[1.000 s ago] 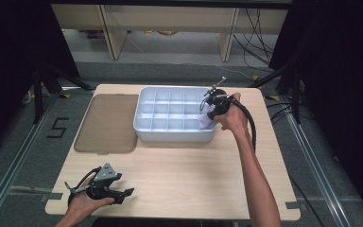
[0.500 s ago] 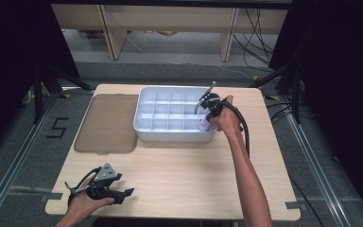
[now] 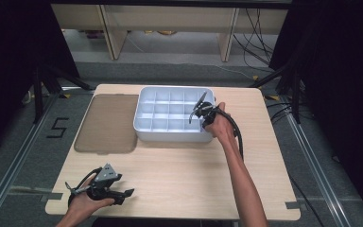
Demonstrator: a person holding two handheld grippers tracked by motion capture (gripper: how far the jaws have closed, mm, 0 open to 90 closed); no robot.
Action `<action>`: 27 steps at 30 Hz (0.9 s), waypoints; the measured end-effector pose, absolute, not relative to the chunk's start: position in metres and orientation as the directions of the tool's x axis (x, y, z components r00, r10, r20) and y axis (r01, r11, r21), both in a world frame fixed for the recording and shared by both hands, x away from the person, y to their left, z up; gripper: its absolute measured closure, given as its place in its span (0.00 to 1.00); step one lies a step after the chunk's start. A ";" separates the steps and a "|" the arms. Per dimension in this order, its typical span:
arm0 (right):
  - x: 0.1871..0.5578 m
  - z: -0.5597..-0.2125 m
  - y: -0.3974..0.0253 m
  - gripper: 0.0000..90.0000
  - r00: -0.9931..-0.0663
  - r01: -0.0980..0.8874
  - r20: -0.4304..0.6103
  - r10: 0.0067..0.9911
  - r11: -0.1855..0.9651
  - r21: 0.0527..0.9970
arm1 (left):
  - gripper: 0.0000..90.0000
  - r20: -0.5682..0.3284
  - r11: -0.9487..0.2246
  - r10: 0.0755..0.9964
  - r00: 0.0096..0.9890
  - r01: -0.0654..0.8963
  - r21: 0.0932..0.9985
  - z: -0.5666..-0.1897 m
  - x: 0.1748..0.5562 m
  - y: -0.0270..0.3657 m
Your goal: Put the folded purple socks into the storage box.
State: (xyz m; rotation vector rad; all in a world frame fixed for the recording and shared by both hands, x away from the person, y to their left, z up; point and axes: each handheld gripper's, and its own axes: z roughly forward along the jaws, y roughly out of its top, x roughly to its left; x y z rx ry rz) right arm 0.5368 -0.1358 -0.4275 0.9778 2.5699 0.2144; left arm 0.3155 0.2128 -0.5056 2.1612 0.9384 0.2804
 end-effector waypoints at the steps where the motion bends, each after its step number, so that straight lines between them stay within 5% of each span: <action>1: 0.537 -0.432 -0.136 0.77 -0.679 0.609 -0.300 0.670 0.742 0.279 | 0.27 -0.102 -0.434 0.706 0.701 0.541 0.720 -0.506 0.315 0.212; 12: 0.534 -0.414 -0.145 0.64 -0.631 0.633 -0.219 0.744 0.657 0.410 | 0.27 -0.082 -0.456 0.695 0.714 0.526 0.717 -0.505 0.316 0.212; 16: 0.530 -0.403 -0.148 0.78 -0.628 0.634 -0.160 0.762 0.619 0.462 | 0.27 -0.072 -0.473 0.691 0.719 0.525 0.707 -0.505 0.316 0.212; 19: 0.537 -0.418 -0.148 0.90 -0.644 0.647 -0.170 0.746 0.650 0.398 | 0.27 -0.081 -0.468 0.688 0.721 0.526 0.710 -0.506 0.315 0.211; 27: 0.543 -0.437 -0.143 0.94 -0.670 0.663 -0.124 0.732 0.665 0.345 | 0.27 -0.079 -0.476 0.692 0.718 0.535 0.698 -0.507 0.315 0.210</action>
